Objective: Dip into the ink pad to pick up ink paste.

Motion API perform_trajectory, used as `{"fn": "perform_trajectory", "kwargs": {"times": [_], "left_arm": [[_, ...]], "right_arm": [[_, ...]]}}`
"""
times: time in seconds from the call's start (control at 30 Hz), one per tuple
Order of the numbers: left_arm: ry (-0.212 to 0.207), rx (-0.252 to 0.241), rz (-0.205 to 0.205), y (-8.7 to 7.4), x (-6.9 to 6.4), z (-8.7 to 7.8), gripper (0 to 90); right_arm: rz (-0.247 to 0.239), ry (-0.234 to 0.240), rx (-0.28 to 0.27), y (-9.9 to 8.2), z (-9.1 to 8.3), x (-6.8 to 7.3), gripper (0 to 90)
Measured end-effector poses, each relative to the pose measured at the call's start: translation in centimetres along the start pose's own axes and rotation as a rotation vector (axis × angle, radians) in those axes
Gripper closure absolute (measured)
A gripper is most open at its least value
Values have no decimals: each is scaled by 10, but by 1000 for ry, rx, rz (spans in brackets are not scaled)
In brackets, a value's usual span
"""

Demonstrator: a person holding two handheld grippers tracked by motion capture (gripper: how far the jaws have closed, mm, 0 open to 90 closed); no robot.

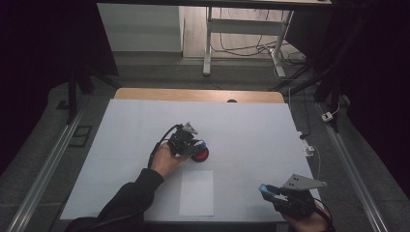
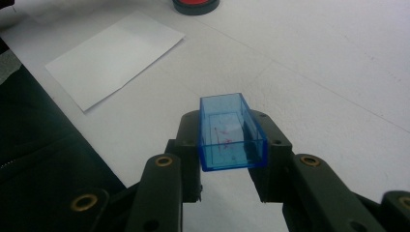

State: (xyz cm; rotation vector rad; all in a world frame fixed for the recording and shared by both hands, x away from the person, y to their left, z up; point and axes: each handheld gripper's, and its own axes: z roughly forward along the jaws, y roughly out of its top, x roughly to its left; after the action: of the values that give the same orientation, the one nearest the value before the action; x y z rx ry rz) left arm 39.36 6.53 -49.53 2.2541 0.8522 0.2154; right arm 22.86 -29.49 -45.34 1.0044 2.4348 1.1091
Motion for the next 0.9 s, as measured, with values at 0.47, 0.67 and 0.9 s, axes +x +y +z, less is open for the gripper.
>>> {"fn": "perform_trajectory", "kwargs": {"times": [0.47,0.67,0.9], "left_arm": [[62,13,28,1,-11,2,705],[26,15,3,1,-5,1,704],[-17,2,-31,0,3,1,704]], "right_arm": [[-20,12,12,3,4,-1,682],[-14,12,7,2,3,-1,682],[-5,1,6,1,0,0,682]]}}
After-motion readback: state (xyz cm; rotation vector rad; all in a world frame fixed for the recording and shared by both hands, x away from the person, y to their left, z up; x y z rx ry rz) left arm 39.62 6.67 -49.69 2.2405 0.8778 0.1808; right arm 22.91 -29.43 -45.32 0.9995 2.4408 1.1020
